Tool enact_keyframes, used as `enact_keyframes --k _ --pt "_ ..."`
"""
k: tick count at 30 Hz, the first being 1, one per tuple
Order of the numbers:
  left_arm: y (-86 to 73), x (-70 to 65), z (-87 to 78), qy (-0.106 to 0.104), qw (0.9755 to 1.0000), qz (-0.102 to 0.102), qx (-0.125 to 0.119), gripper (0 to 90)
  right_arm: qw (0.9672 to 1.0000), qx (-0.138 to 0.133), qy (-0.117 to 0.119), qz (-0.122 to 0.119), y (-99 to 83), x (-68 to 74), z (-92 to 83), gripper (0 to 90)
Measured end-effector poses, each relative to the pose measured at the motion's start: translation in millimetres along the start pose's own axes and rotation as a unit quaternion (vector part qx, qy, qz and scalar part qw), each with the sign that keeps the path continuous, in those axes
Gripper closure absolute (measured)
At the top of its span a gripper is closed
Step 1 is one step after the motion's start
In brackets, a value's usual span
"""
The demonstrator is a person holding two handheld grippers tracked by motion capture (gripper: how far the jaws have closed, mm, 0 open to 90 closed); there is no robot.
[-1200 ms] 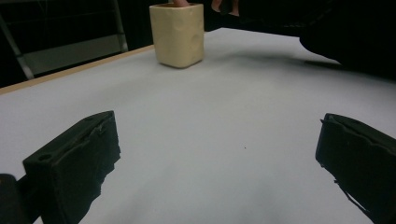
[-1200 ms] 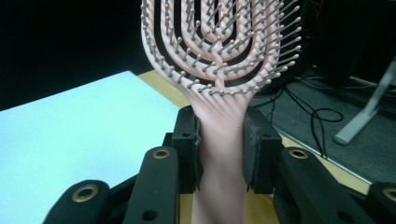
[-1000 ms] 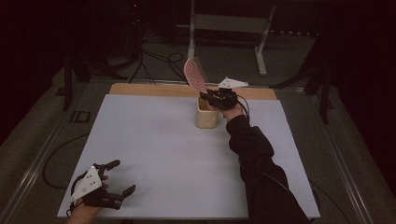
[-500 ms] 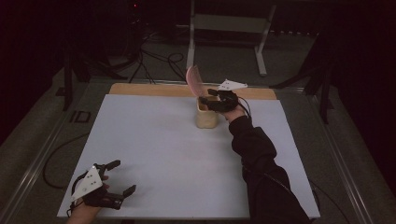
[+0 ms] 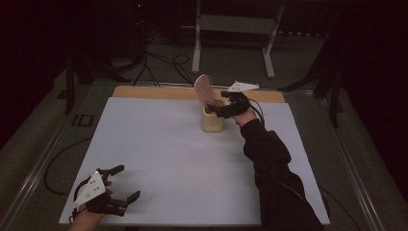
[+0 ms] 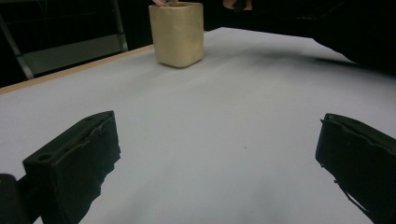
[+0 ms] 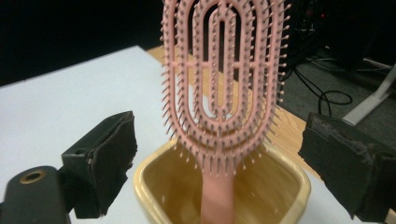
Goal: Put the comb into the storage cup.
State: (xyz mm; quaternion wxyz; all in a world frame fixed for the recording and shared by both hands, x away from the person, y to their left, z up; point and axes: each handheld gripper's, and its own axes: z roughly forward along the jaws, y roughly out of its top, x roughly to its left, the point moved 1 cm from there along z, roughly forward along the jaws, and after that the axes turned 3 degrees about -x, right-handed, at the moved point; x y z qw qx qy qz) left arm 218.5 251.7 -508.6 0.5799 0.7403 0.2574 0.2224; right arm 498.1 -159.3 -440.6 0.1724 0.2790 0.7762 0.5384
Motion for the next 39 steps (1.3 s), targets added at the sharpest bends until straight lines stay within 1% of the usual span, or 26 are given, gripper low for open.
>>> enact_keyframes --k 5,7,9,11,13,15,16,21,25,26,29,30,31,32,33,36,38,39 --pt "0.3 -0.1 0.2 -0.001 1.0 0.001 0.0 0.0 1.0 0.003 0.001 -0.002 2.4 0.4 -5.4 11.0" --pt "0.2 -0.3 0.3 0.0 1.0 0.001 0.0 0.0 1.0 0.005 0.006 0.005 3.9 0.3 -7.7 11.0" --pt "0.3 -0.1 0.4 -0.001 1.0 0.002 0.0 0.0 0.9999 0.009 0.008 0.008 4.4 0.2 -8.6 11.0" --pt "0.0 0.2 0.2 0.0 1.0 0.001 0.001 0.0 0.9997 0.021 0.008 0.006 4.9 0.5 -8.5 11.0" --pt "-0.1 0.1 -0.1 0.0 1.0 0.001 0.001 0.0 0.9997 0.025 0.007 0.005 5.3 0.4 -8.6 11.0" --pt "0.6 -0.4 -0.1 0.0 1.0 0.002 0.0 0.0 0.9997 0.021 0.012 0.009 5.9 1.1 -9.0 10.9" --pt "0.7 -0.5 0.0 0.0 1.0 0.002 -0.001 0.0 0.9997 0.024 0.006 0.008 6.6 1.6 -8.9 10.9" --pt "0.7 -0.8 -0.1 0.0 1.0 0.003 0.0 0.0 0.9995 0.028 0.009 0.006 9.0 4.1 -10.4 10.7" --pt "0.5 -0.4 -0.3 0.001 1.0 0.002 0.0 0.0 0.9994 0.03 0.012 0.016 11.6 6.0 -14.8 10.5" --pt "0.6 -0.6 -0.2 0.001 1.0 0.001 -0.001 0.0 0.9993 0.033 0.005 0.018 11.8 5.7 -15.8 10.5" --pt "0.4 -0.5 -0.6 0.001 1.0 0.0 0.0 0.0 0.999 0.039 0.004 0.023 12.3 6.0 -20.7 10.4" --pt "0.5 -0.9 -0.7 0.002 1.0 0.001 -0.001 0.0 0.999 0.039 0.0 0.024 12.3 5.7 -22.6 10.4" --pt "0.8 -0.9 -1.0 0.001 1.0 0.001 -0.002 0.0 0.999 0.037 0.001 0.026 12.2 6.0 -25.1 10.4" --pt "0.7 -0.9 -1.0 0.001 1.0 0.001 -0.002 0.0 0.9989 0.038 -0.001 0.026 12.2 6.0 -27.5 10.4" --pt "0.4 -0.8 -1.0 0.001 1.0 0.002 -0.001 0.0 0.9988 0.041 -0.008 0.027 12.2 6.2 -29.9 10.4" --pt "0.5 -0.7 -1.9 0.003 1.0 0.001 -0.001 0.0 0.9987 0.04 -0.016 0.027 11.6 6.2 -37.5 10.4" --pt "1.0 -0.8 -1.9 0.002 1.0 0.001 -0.002 0.0 0.9985 0.043 -0.016 0.029 10.9 6.1 -41.8 10.5" --pt "0.8 -0.8 -1.7 0.002 1.0 0.001 -0.003 0.0 0.9985 0.044 -0.019 0.025 10.6 5.9 -43.8 10.4"
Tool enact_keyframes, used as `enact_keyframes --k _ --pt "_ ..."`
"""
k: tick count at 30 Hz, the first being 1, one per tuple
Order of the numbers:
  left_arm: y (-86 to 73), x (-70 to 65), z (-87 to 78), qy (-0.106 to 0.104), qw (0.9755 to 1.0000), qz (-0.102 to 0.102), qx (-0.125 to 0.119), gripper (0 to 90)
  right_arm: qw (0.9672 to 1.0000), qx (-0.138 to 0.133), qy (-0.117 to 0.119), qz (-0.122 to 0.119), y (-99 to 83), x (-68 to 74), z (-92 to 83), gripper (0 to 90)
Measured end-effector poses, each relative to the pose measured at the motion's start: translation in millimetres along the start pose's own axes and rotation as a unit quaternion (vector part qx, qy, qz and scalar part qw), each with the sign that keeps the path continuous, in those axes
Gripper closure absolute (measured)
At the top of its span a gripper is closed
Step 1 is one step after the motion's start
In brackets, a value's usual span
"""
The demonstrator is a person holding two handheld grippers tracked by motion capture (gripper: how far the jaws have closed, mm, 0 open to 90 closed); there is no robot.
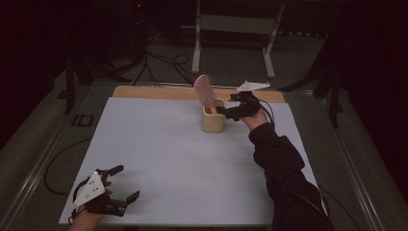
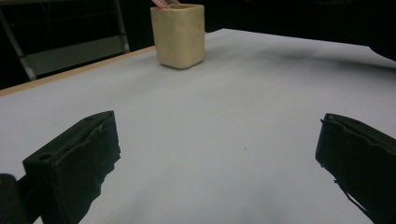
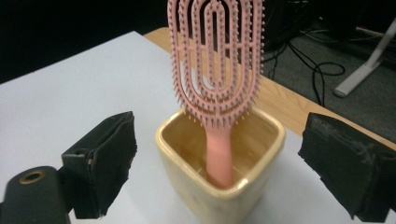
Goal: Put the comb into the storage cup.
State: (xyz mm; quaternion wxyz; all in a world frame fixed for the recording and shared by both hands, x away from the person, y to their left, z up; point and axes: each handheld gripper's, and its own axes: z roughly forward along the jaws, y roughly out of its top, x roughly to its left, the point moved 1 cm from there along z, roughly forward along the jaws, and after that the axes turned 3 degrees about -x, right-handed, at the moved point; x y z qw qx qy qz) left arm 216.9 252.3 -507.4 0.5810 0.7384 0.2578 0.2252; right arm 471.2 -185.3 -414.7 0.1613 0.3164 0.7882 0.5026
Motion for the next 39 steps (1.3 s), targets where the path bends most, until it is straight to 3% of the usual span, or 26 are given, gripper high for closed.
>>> enact_keyframes --k 16,21,39 --pt "0.2 -0.1 0.0 0.0 1.0 0.0 0.001 0.0 0.9998 0.005 -0.014 0.015 -14.7 5.3 -32.4 10.4" --pt "0.4 -0.3 -0.2 0.0 1.0 0.001 0.0 0.0 0.9997 0.018 -0.014 0.01 -25.1 9.9 -39.9 10.4" --pt "0.5 -0.5 -0.5 0.001 1.0 0.003 0.001 0.0 0.9997 0.015 -0.005 0.018 -66.4 17.7 -75.7 10.4"
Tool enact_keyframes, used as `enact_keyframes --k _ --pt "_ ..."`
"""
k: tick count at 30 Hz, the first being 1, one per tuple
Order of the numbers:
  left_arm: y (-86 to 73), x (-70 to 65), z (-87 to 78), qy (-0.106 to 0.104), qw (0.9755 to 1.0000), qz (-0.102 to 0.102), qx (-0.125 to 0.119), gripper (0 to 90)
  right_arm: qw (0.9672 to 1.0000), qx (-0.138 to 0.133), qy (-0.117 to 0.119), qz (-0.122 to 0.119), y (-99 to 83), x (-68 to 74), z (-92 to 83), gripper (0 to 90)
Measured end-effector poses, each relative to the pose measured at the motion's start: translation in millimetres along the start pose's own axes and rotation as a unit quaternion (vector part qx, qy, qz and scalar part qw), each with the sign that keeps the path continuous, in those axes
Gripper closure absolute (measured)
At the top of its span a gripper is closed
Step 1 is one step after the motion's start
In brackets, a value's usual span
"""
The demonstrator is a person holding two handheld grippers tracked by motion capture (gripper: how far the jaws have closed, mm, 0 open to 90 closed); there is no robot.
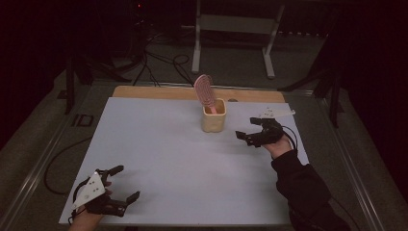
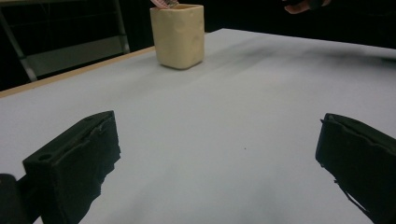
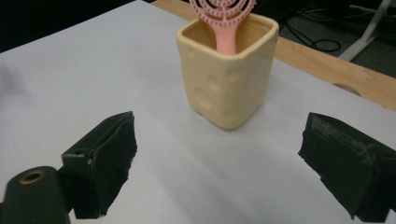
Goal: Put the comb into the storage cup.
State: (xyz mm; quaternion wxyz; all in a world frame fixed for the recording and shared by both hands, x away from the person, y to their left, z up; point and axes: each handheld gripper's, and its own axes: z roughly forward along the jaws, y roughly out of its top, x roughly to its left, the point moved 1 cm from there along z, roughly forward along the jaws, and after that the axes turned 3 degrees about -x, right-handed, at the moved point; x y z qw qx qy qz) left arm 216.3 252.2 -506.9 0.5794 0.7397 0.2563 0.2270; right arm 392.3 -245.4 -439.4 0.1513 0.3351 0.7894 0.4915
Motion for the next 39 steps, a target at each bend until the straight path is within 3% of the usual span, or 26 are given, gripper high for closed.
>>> enact_keyframes --k 21,34,39 --pt "0.2 -0.9 0.3 -0.001 1.0 0.002 0.0 0.0 0.9998 0.003 0.016 0.009 -62.7 20.5 -31.0 10.4" --pt "-0.1 -0.4 0.3 0.0 1.0 0.0 0.0 0.0 0.9998 -0.015 0.011 0.012 -102.5 41.0 -52.6 10.4" --pt "-0.1 -0.8 0.5 -0.001 1.0 0.002 0.001 0.0 1.0 -0.002 0.001 0.006 -110.8 46.4 -56.8 10.4"
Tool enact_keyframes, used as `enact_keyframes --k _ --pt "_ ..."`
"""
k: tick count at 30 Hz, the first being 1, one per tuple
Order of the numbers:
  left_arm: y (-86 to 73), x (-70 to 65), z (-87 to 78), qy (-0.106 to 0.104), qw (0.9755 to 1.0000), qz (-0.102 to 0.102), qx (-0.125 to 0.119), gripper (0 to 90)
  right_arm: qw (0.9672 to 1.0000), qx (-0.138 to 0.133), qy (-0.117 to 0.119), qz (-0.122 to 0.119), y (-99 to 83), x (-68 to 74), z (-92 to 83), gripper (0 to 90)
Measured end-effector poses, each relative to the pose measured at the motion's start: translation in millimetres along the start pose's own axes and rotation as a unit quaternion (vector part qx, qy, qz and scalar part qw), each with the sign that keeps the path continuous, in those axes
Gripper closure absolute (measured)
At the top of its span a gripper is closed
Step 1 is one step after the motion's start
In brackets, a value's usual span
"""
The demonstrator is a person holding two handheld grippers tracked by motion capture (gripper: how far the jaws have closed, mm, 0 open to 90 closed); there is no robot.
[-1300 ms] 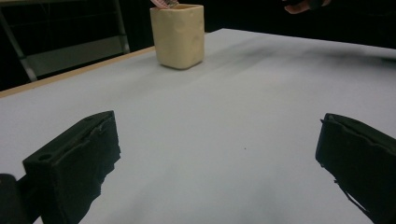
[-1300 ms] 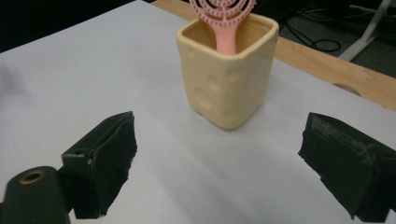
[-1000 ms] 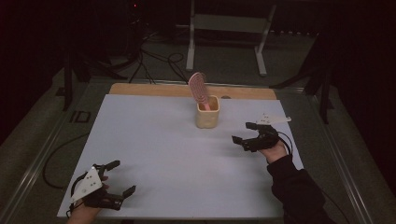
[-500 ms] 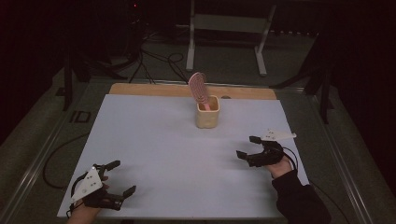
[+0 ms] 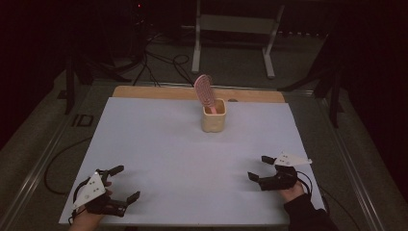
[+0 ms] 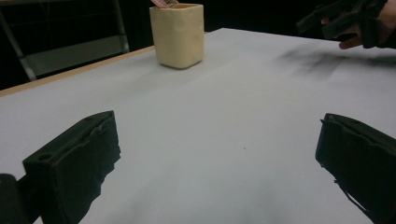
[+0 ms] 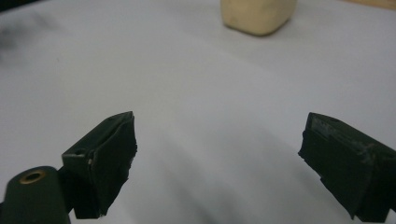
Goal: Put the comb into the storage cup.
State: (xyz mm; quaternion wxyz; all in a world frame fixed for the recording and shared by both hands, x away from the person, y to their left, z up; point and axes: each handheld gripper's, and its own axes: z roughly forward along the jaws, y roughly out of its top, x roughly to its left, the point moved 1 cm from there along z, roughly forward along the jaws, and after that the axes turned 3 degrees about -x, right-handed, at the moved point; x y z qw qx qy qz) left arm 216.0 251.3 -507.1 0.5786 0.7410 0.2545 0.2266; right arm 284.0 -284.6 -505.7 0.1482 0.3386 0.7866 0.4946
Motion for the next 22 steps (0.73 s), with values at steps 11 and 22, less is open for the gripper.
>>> enact_keyframes --k 11,22 --pt "-0.1 -0.4 -0.4 0.0 1.0 0.001 0.0 0.0 0.9996 0.007 -0.026 -0.002 -15.8 9.6 -12.7 10.5" --pt "-0.4 -0.8 0.7 -0.001 1.0 0.001 0.002 0.0 0.9981 0.004 -0.059 -0.018 -19.7 5.3 -13.3 10.4"
